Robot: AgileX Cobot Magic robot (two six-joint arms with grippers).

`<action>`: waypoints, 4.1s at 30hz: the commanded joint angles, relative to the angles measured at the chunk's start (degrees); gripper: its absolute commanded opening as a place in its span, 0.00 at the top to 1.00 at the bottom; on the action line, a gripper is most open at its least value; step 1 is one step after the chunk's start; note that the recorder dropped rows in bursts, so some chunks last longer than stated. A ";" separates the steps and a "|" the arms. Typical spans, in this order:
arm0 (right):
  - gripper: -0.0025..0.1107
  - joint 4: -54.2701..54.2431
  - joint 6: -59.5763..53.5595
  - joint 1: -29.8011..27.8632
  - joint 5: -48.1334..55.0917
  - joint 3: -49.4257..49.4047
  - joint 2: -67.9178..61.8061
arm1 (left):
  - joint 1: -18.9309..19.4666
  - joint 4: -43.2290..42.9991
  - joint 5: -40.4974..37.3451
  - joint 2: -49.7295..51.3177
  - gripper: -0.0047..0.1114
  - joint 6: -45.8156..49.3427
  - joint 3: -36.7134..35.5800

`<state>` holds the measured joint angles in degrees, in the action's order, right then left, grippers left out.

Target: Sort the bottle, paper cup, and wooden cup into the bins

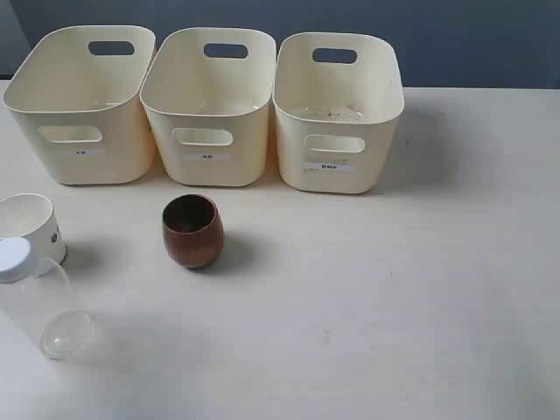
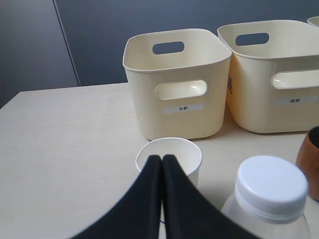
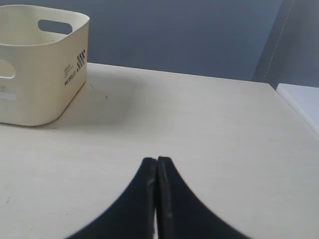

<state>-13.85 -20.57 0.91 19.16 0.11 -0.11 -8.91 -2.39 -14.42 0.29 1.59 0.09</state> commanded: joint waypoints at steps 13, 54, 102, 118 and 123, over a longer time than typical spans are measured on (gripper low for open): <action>0.98 0.06 -0.16 -0.25 -0.42 -0.11 0.11 | -0.30 -0.07 0.75 -0.29 0.96 -0.02 -0.09; 0.98 -39.17 -0.43 -0.25 -23.86 -0.11 0.11 | -0.30 -0.07 0.75 -0.29 0.96 -0.02 -0.09; 0.96 -59.33 -64.42 50.47 5.83 65.58 -89.73 | -0.30 -0.07 0.75 -0.29 0.96 -0.02 -0.09; 0.41 -73.12 -90.91 53.97 17.57 70.47 -104.58 | -0.30 -0.07 0.75 -0.29 0.96 -0.02 -0.09; 0.41 -80.40 -97.77 53.97 18.78 70.47 -107.54 | -0.30 -0.07 0.75 -0.29 0.96 -0.02 -0.09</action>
<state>-89.50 -113.62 54.92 37.22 70.23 -106.52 -8.91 -2.39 -14.42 0.29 1.59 0.09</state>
